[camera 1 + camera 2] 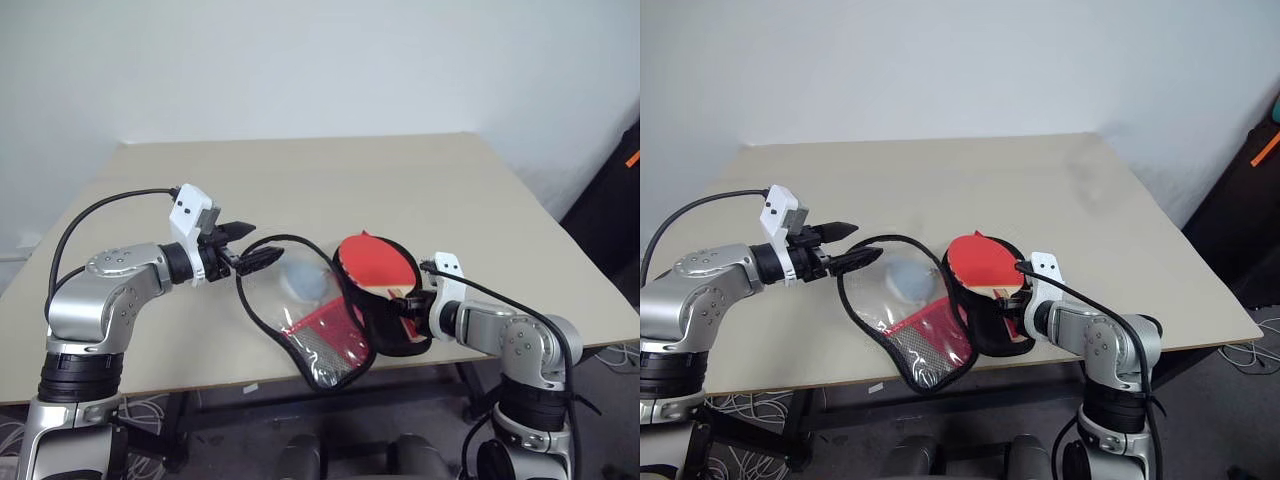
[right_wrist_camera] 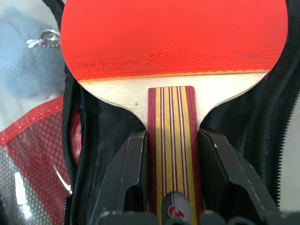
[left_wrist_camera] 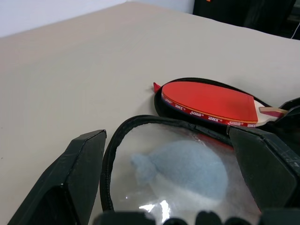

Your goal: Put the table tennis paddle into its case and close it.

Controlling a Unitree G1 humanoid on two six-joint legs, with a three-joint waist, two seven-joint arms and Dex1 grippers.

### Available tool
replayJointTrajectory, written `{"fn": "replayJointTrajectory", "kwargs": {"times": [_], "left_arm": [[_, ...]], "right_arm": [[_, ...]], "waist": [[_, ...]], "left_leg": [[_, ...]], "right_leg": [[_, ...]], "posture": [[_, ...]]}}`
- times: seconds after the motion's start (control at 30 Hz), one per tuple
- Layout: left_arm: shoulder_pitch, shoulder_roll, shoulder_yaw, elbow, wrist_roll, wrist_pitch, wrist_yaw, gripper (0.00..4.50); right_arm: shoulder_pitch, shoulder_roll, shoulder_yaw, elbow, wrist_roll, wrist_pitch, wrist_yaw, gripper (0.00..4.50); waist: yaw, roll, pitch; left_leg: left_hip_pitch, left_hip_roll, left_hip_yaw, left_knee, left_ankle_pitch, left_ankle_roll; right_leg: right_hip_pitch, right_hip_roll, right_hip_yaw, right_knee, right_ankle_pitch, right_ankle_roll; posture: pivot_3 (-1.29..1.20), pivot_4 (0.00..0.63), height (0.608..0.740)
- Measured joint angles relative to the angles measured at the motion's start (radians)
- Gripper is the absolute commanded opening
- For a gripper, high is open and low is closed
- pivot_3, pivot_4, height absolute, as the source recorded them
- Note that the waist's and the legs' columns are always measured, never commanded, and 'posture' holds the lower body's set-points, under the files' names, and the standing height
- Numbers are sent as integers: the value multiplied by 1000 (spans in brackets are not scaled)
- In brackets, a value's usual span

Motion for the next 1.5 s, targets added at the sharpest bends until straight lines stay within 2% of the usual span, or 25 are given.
{"fn": "replayJointTrajectory", "kwargs": {"times": [0.47,0.77,0.8,0.87,0.93,1.13,1.3,1.5], "left_arm": [[-21,0,-23,11,1,1,-3,4500],[-36,2,-23,54,20,-8,-23,4500],[-39,2,-23,58,21,-12,-24,4500],[-44,3,-23,63,22,-18,-30,4500],[-47,13,-22,70,22,-23,-36,4500],[-37,96,41,131,26,-55,-58,4500],[32,150,101,227,60,-114,-73,4500],[124,109,132,254,64,-131,-49,2429]], "right_arm": [[-10,10,41,0,-43,0,-36,1138],[-24,44,46,1,-98,10,-75,4224],[-31,42,49,1,-98,13,-74,4469],[-49,28,57,0,-98,15,-68,4469],[-65,-12,60,1,-95,15,-43,4469],[-221,-294,30,17,-4,-39,168,4469],[-304,-467,20,152,19,-162,289,4469],[-323,-521,41,288,-1,-278,327,4500]], "waist": [[0,0,0],[-3,0,0],[-3,0,0],[-3,0,0],[-2,0,0],[-5,3,2],[-8,3,2],[-2,3,3]], "left_leg": [[0,0,0,0,0,0],[0,0,0,-1,0,0],[0,0,0,-1,0,0],[0,0,0,-1,0,0],[0,0,0,-1,0,0],[0,1,1,-2,0,0],[1,1,2,-3,0,0],[0,0,2,-3,0,0]], "right_leg": [[0,0,0,0,-1,2],[-1,0,0,0,-1,2],[-1,0,0,0,-1,2],[-1,0,0,0,-1,2],[-1,0,0,0,-1,2],[-1,0,0,-1,-1,2],[-1,0,0,-1,-2,2],[-1,-1,0,-2,-2,2]], "posture": [[0,0,698],[0,0,698],[0,0,698],[0,0,698],[0,0,698],[0,0,698],[0,0,698],[0,0,698]]}}
